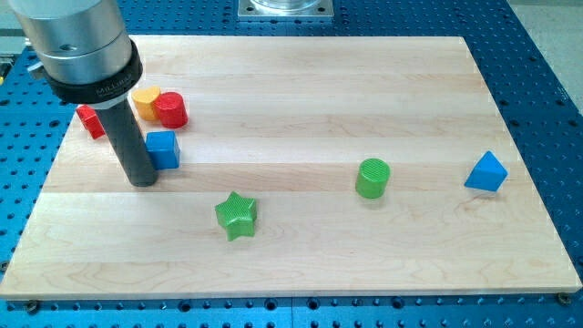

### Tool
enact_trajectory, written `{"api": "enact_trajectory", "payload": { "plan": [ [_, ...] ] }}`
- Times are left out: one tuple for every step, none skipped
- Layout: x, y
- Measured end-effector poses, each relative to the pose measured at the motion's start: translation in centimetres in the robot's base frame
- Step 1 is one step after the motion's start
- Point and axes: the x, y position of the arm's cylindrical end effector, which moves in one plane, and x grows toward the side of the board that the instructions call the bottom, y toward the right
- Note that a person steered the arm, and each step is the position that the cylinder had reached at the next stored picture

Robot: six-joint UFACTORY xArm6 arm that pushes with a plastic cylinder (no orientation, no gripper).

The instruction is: Slightly push the green star into the blue cube

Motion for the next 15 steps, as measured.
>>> {"api": "enact_trajectory", "payload": {
  "plan": [
    [-1.5, 0.9],
    [0.8, 1.7],
    [9.1, 2.0],
    [12.4, 9.2],
    [8.9, 11.5],
    [4.3, 10.6],
    [4.9, 11.1],
    [5.4, 15.5],
    [0.9, 14.3],
    [-3.3, 11.3],
    [-2.8, 12.1],
    [-1.3, 12.8],
    [-4.1, 9.8],
    [-4.0, 9.7],
    [-2.1, 11.3]
  ]
}}
